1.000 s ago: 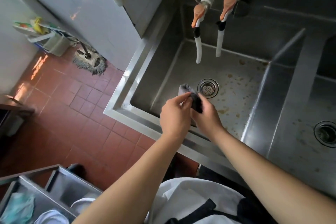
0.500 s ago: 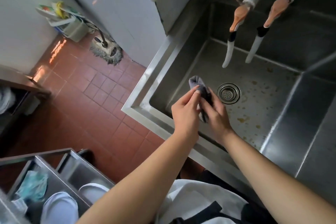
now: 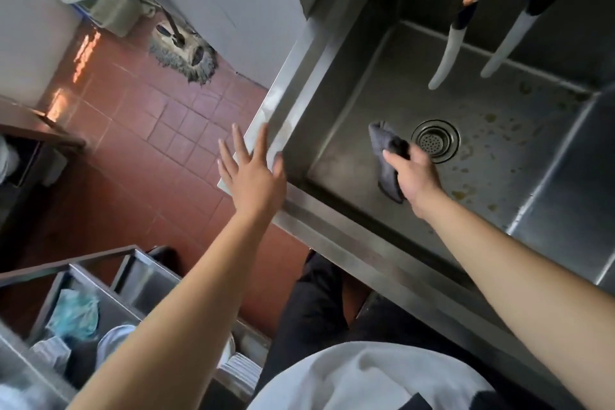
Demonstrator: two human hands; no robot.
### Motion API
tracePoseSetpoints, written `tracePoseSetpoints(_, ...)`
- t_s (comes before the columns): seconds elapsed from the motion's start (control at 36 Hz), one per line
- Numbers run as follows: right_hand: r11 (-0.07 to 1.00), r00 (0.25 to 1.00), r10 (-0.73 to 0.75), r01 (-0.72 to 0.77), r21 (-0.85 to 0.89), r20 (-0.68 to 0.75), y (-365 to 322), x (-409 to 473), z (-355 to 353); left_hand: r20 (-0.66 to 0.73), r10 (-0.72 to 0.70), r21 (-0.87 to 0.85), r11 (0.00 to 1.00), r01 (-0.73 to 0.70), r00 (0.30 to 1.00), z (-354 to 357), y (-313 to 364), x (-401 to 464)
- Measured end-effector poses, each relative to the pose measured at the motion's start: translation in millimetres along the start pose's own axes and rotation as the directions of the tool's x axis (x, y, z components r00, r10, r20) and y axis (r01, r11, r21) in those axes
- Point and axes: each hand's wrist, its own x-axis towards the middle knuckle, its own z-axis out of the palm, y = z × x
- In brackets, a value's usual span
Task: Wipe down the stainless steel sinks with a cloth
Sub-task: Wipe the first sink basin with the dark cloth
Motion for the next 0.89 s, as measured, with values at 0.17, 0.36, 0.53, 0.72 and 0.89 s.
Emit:
tracePoseSetpoints(0.17, 0.884, 0.982, 0.112, -0.030, -0.466, 0.150, 36, 45, -11, -0.033, -0.007, 0.108, 0.994, 0.010, 0.999, 36, -26, -3)
tracePoseSetpoints(0.36, 0.798, 1.000, 0.017, -0.019, -0.602, -0.010, 27, 97, -1, -0.093, -0.065, 0.029, 0.997, 0.068, 0.994, 41, -19, -1)
tracePoseSetpoints(0.53, 0.345, 0.944, -0.203, 0.317, -0.883, 0.259, 35, 142, 38, -0.179, -0.071, -0.002, 0.997, 0.072, 0.981, 46, -18, -1)
tracePoseSetpoints(0.72, 0.244, 0.934, -0.053, 0.355, -0.902, 0.353, 87, 136, 108, -0.259, -0.062, -0.038, 0.998, 0.054, 0.964, 49, -20, 0)
tracePoseSetpoints(0.89, 0.050, 0.867, 0.116, 0.483, -0.874, 0.485, 113, 102, 133, -0.242, -0.078, -0.025, 0.997, 0.074, 0.967, 46, -17, -1)
